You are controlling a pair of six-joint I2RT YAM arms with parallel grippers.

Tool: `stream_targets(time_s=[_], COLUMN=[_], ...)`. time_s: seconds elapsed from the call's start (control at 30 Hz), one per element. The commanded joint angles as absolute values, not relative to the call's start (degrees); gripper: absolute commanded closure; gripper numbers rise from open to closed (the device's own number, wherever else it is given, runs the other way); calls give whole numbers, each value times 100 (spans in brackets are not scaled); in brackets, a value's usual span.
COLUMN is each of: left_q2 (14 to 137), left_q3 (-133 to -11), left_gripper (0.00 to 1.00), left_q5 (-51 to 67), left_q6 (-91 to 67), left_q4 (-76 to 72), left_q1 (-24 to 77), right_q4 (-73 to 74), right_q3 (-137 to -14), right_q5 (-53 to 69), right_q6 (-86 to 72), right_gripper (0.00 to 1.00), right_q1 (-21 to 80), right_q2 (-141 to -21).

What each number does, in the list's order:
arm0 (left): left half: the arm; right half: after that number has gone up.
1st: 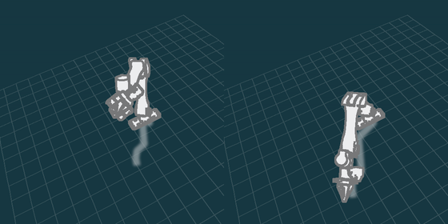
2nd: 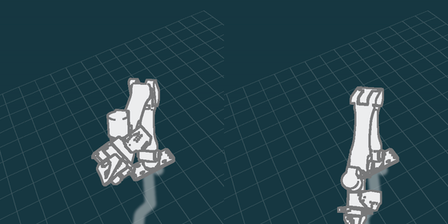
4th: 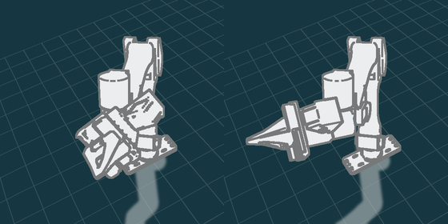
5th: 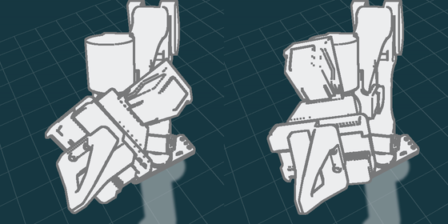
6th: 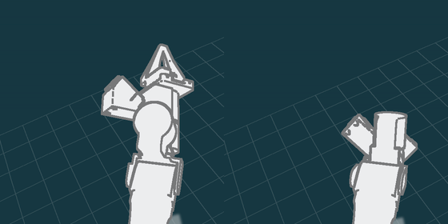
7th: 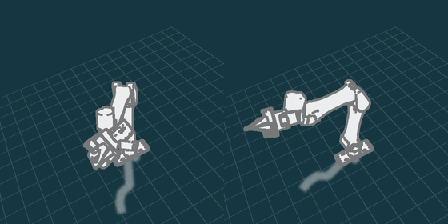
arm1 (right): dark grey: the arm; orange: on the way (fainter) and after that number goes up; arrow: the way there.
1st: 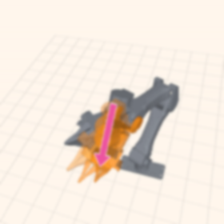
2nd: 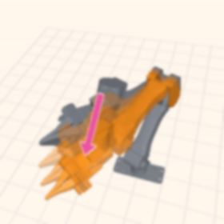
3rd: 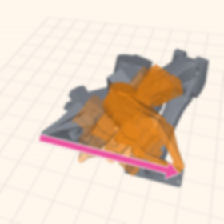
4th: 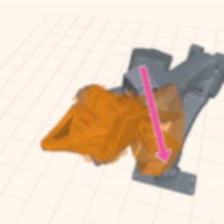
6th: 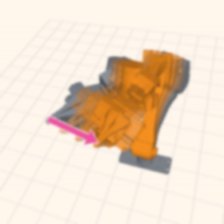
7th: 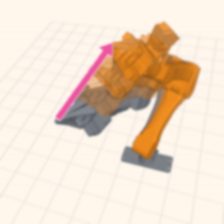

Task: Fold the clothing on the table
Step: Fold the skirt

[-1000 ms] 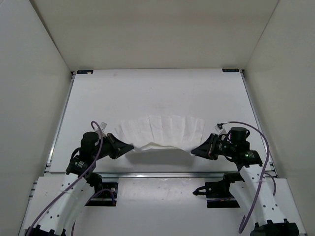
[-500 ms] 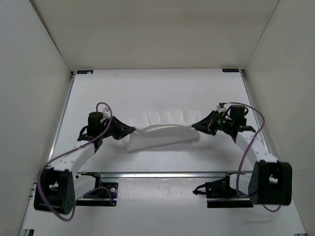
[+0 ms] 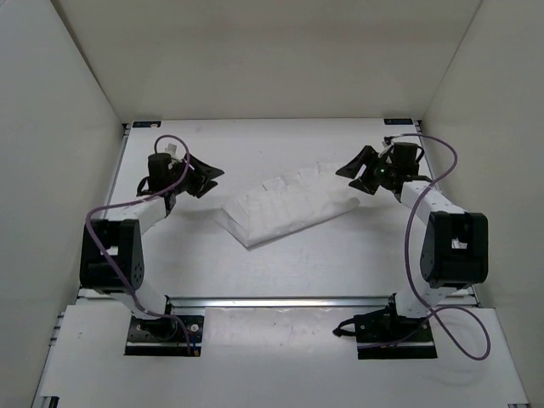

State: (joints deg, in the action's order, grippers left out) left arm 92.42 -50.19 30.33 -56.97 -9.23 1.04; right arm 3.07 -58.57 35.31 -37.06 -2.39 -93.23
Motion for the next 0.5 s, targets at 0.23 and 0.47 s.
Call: stream_targets(time_s=[0.23, 0.47], left_q2=[7252, 6961], left_q3=[-2437, -1907], left_gripper=[33, 29], left_q5=[2049, 1293], left_q6=[-5528, -5792], left_q4=[-1028, -1151], left_q1=[1344, 1784], right_q4=[35, -368], right_q3=[-4799, -4536], right_q5=[2988, 2927], right_q6=[-3104, -3243], right_gripper=[32, 32], right_q1=[-896, -765], right_q2=[-8841, -9298])
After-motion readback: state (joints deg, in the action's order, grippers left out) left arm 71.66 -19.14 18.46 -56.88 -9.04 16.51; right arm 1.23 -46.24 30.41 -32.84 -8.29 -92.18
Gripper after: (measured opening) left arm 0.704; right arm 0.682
